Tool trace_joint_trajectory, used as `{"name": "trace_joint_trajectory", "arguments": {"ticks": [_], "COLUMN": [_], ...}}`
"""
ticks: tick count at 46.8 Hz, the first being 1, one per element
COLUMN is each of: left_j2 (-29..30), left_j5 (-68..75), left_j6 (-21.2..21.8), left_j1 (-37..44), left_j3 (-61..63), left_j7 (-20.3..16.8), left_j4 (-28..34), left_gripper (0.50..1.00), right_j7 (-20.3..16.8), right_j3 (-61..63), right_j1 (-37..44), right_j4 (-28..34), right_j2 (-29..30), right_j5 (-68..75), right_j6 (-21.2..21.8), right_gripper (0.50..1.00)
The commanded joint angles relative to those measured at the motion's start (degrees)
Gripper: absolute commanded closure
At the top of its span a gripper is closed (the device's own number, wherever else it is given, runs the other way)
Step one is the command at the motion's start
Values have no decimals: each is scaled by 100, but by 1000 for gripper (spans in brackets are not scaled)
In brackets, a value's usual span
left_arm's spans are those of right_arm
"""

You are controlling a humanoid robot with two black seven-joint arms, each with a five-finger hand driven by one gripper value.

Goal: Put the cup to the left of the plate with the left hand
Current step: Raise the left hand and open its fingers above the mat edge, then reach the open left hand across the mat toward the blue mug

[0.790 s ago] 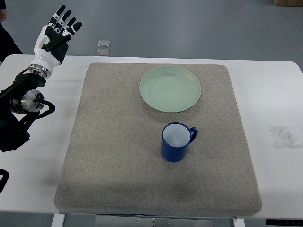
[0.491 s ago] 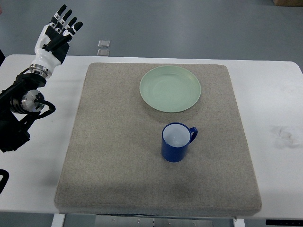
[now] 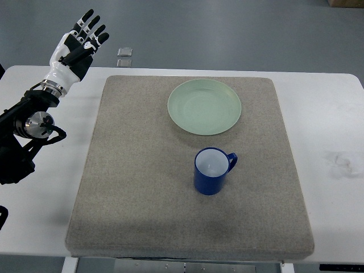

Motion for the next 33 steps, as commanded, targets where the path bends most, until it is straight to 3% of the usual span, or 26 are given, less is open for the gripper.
{"name": "trace_joint_trajectory", "arguments": {"ticks": [1, 7, 17, 26, 33], "left_j2": [55, 248, 494, 705, 697], "left_j5": [20, 82, 793, 1663, 2182], "left_j6": [-195, -547, -696, -1329, -1444], "left_j1": [-19, -37, -2, 51, 51], "left_j3": [396, 757, 1012, 1039, 1117], "left_j7": [0, 0, 0, -9, -9], "left_j4": [-93, -242, -655, -980, -1016], "left_gripper": [506, 506, 506, 506, 506], "right_j7": [7, -2, 7, 7, 7], "right_j3": [0, 0, 0, 0, 0], "right_j1": [-1, -1, -1, -1, -1], "right_j4": [0, 0, 0, 0, 0], "right_j2": [0, 0, 0, 0, 0], "right_j5": [0, 0, 0, 0, 0], "right_j6": [0, 0, 0, 0, 0], "right_gripper": [568, 568, 568, 568, 568]}}
